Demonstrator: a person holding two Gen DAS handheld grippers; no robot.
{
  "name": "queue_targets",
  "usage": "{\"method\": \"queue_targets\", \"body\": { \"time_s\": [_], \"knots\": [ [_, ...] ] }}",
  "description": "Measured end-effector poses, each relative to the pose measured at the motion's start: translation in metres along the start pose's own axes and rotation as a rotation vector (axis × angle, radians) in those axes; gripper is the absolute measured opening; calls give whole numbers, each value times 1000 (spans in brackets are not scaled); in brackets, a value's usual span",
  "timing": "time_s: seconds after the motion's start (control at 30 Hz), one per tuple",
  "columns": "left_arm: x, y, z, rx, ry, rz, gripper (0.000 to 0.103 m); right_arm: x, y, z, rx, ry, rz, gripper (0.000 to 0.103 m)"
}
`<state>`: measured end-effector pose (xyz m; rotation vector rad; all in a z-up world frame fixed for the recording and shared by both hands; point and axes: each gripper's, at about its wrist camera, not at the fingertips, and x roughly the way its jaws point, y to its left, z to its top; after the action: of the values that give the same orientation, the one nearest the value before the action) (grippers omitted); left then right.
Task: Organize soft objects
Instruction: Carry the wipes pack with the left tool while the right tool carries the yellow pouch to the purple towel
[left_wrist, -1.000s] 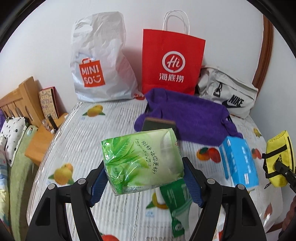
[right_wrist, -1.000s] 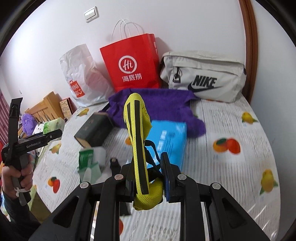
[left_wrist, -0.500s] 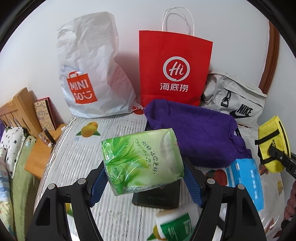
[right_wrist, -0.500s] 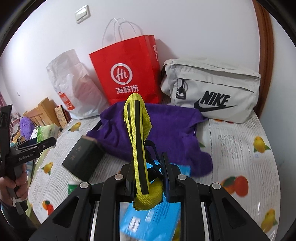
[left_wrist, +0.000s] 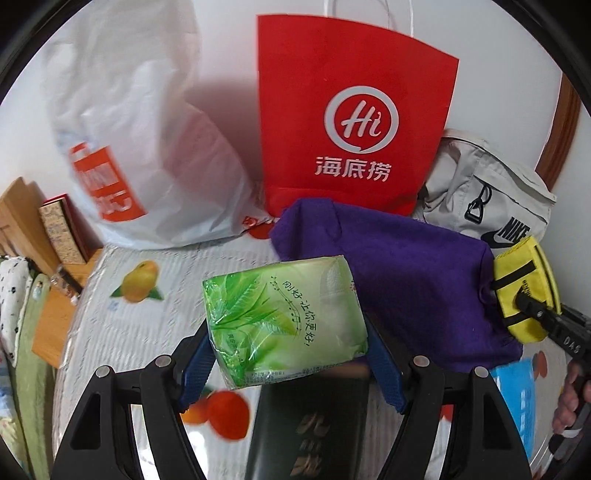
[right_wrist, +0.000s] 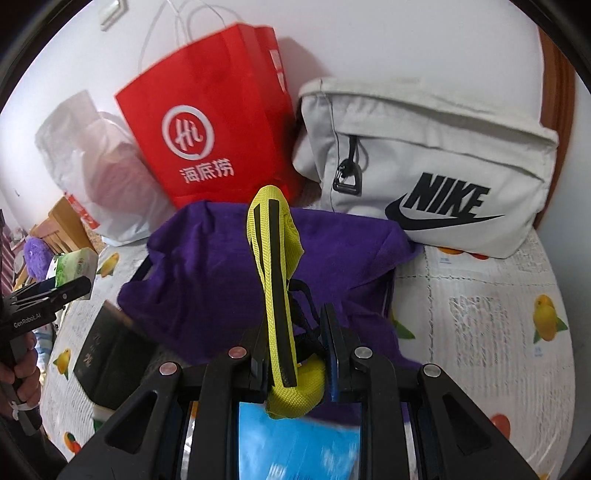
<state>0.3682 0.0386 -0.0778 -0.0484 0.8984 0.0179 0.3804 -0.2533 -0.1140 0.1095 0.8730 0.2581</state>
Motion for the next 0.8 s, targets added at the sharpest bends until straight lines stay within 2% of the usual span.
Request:
{"method": "queue_targets", "body": {
  "time_s": [0.2,0.5,0.8],
  "knots": [
    [41,-21,28,15,61,-65,73,32,-7,5,5,82,10,22],
    [92,-36,52,27,129,-68,73,56,-14,-3,28,163,30,22],
    [129,-44,71,32,189,-62,74,60,-14,-6,12,191,27,23]
  ]
}}
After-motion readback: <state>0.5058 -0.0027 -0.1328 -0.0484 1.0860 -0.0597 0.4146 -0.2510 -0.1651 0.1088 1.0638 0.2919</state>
